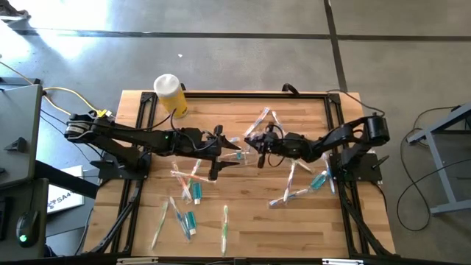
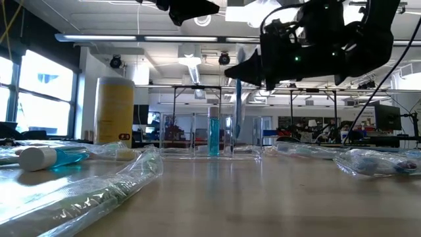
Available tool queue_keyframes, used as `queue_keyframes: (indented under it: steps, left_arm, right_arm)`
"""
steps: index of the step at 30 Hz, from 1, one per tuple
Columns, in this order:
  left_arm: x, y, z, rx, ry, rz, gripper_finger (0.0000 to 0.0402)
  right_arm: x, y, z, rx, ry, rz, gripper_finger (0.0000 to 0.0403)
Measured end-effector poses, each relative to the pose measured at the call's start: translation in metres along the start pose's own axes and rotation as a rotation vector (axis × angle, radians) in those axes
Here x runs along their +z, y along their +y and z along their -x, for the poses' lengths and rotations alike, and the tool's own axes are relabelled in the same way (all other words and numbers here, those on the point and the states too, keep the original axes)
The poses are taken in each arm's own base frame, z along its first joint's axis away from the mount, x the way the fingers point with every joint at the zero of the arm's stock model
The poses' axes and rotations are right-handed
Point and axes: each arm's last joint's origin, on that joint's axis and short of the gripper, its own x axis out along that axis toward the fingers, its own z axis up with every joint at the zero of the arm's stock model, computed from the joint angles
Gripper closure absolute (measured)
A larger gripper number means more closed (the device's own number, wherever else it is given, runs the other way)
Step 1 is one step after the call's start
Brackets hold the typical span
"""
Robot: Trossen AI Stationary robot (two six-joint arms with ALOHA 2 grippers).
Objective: Pick & Place toothbrushing station
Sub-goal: Put the blue toothbrush into the transparent organizer
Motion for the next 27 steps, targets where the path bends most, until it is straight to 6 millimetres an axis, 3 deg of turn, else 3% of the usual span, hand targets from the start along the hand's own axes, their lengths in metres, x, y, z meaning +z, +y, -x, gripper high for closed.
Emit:
queue_keyframes:
  steps: [8, 13, 18, 27]
  left_arm:
    - [-0.001, 0.000, 0.000, -0.002, 0.009, 0.024, 0.0172]
    - [-0.001, 0.000, 0.000, -0.007, 0.012, 0.027, 0.0172]
    - [-0.002, -0.001, 0.000, -0.030, 0.014, 0.030, 0.0172]
    - [-0.003, -0.001, 0.000, -0.030, 0.023, 0.031, 0.0172]
  right_arm:
    - [0.000, 0.001, -0.011, -0.004, 0.049, 0.010, 0.0397]
    - [0.000, -0.008, -0.012, -0.028, 0.055, -0.027, 0.0396]
    - [-0.009, -0.018, -0.016, 0.041, 0.088, -0.086, 0.0396]
    - [-0.018, -0.016, -0.019, 0.052, 0.112, -0.085, 0.0380]
